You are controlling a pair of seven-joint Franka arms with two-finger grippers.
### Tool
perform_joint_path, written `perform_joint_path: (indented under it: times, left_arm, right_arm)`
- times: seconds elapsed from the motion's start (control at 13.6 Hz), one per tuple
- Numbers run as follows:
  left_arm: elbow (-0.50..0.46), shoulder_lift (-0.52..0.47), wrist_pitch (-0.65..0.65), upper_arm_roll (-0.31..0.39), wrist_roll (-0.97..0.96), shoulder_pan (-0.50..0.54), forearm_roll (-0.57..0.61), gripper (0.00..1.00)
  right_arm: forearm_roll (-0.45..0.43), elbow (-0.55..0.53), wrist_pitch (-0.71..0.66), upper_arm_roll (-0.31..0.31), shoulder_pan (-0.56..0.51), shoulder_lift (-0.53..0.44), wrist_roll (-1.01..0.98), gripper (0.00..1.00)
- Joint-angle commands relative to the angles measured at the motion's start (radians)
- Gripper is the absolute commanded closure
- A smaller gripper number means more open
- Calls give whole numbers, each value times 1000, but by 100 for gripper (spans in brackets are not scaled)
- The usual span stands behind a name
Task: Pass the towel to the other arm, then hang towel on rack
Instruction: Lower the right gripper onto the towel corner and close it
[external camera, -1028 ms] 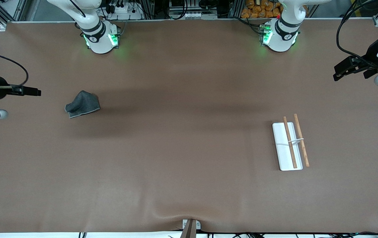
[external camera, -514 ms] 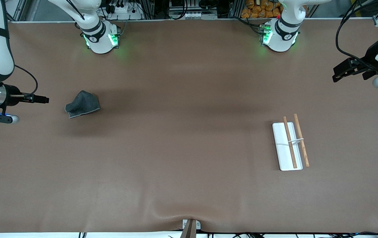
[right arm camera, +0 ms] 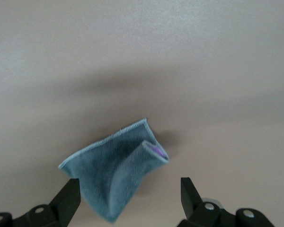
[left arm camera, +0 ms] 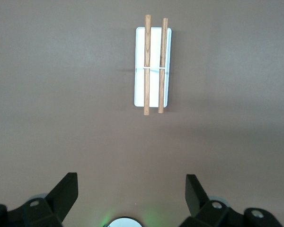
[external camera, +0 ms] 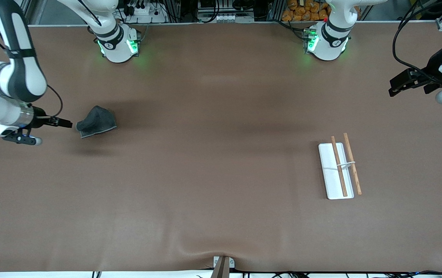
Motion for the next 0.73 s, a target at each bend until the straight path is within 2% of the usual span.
perform_joint_path:
  times: [0.0, 0.07, 0.22, 0.37, 0.51, 0.66]
  left_arm:
    - [16, 10, -12, 3, 12, 4, -12, 0]
    - [16, 10, -11, 3, 12, 4, -12, 0]
    - [16, 10, -12, 3, 12, 4, -12, 0]
    - [16, 9, -12, 3, 10, 4, -12, 0]
    - [21, 7, -12, 3, 13, 4, -12, 0]
    - [21, 4, -12, 4, 15, 4, -12, 0]
  right_arm:
    - [12, -38, 83, 13, -32, 33, -10, 19]
    - [12, -39, 87, 13, -35, 36, -10, 23]
    - [12, -48, 115, 13, -48, 65, -12, 24]
    - [13, -105, 214, 14, -59, 79, -14, 24]
    - [25, -125, 227, 14, -58, 91, -15, 25]
    - [45, -140, 244, 14, -56, 99, -15, 30]
